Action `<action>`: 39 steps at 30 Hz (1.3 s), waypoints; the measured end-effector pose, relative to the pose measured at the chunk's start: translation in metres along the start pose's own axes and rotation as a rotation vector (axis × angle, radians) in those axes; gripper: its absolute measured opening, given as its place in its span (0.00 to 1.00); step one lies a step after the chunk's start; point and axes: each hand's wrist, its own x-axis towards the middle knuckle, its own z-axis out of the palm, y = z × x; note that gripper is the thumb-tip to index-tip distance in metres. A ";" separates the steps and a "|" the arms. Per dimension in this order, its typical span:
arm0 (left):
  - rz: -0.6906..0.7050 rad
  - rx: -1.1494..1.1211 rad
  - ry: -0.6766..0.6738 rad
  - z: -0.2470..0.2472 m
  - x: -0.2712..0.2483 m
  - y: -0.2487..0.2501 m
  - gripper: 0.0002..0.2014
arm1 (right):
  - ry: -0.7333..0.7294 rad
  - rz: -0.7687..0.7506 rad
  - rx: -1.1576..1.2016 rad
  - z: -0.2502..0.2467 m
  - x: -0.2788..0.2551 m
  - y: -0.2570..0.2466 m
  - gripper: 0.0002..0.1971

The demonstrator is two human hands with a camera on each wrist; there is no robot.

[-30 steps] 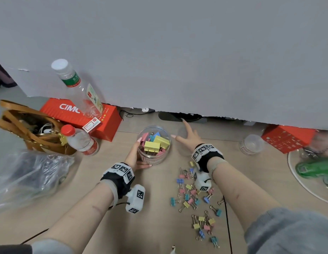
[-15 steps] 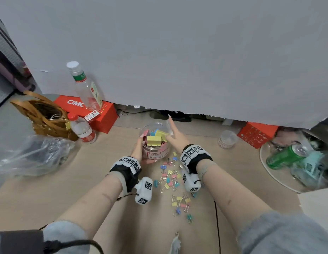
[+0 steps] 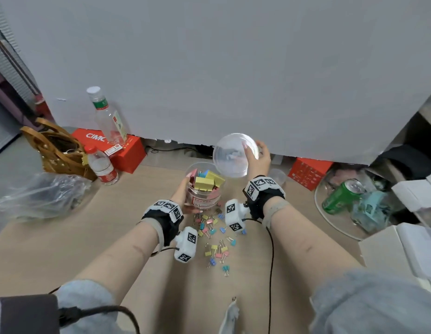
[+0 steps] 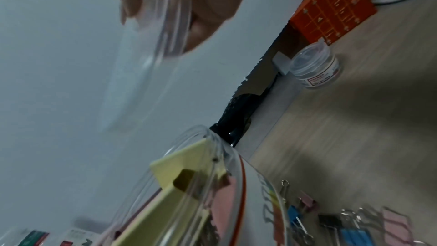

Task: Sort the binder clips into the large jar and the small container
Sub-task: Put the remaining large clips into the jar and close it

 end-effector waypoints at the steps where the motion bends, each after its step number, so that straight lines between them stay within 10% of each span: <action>1: 0.002 0.004 -0.009 0.003 -0.005 0.000 0.22 | -0.030 0.050 -0.010 -0.003 0.003 0.003 0.13; 5: 0.069 0.099 -0.035 0.015 -0.015 -0.001 0.21 | -0.122 0.112 -0.211 -0.015 -0.008 0.014 0.08; 14: 0.150 0.162 -0.132 0.032 -0.025 -0.007 0.19 | -0.323 0.248 -0.375 -0.025 -0.025 0.011 0.31; 19: 0.108 0.126 -0.158 0.032 -0.026 -0.008 0.29 | -0.402 0.356 -0.349 -0.029 -0.024 0.014 0.39; 23: 0.053 0.109 -0.238 0.032 -0.024 -0.004 0.41 | -0.360 0.345 -0.271 -0.032 -0.024 0.011 0.28; 34: 0.153 0.220 -0.196 0.026 -0.017 0.007 0.19 | -0.420 0.544 -0.272 -0.034 -0.024 0.014 0.53; 39: 0.145 0.142 -0.143 0.024 -0.012 0.010 0.16 | -0.460 0.691 -0.116 -0.033 -0.040 -0.002 0.35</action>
